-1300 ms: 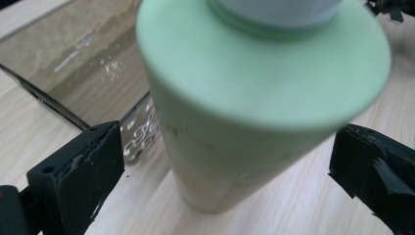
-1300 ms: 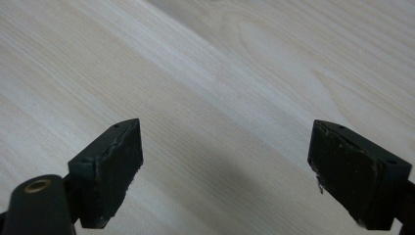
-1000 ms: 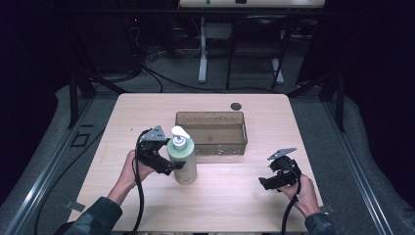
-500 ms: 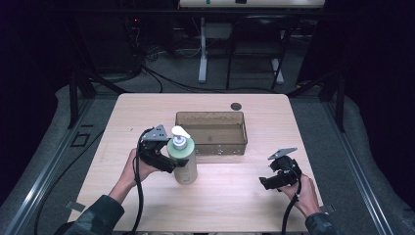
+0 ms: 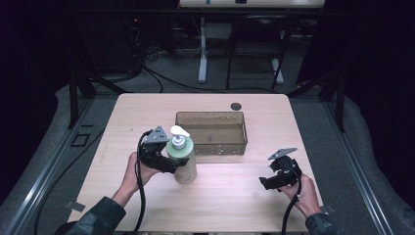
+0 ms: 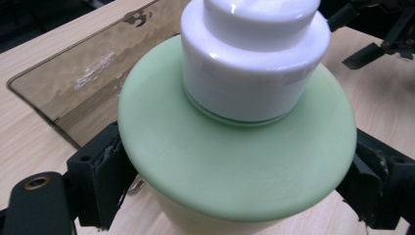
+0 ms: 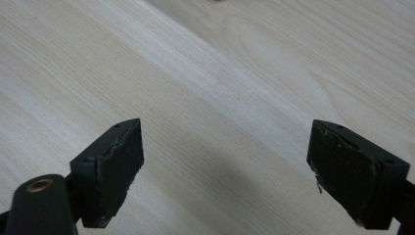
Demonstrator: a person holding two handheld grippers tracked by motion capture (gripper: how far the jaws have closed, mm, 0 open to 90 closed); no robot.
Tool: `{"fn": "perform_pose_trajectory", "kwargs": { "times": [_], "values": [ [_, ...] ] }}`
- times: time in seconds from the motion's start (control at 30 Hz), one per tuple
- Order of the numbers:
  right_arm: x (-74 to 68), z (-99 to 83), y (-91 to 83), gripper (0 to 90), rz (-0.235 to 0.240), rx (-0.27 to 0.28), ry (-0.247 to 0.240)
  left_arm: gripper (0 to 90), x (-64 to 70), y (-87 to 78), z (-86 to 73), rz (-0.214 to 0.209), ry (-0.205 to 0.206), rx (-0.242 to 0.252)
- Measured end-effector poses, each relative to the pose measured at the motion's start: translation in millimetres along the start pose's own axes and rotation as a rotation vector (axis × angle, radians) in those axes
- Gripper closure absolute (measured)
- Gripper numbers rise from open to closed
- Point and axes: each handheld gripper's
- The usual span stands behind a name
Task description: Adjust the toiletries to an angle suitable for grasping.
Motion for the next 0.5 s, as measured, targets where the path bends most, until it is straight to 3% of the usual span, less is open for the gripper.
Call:
{"fn": "perform_pose_trajectory", "kwargs": {
  "times": [0.17,0.23,0.5],
  "values": [
    [0.2,0.5,-0.9,13.3,-0.004,0.002,-0.004,11.9,3.4,-2.2,-1.1,0.044,-0.030,-0.002],
    [-0.1,0.5,-1.0,13.3,-0.001,0.001,-0.003,11.9,5.6,-2.8,-1.8,0.081,-0.050,0.003],
    [-0.3,0.8,-0.9,13.4,-0.007,0.001,-0.014,11.9,9.2,-5.4,-3.1,0.134,-0.088,0.001]
  ]
}}
Point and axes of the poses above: each handheld gripper's, and its own axes: y roughly forward along the jaws, z roughly out of its top, x roughly to its right, and after that the axes turned 10 degrees about -z, right-handed
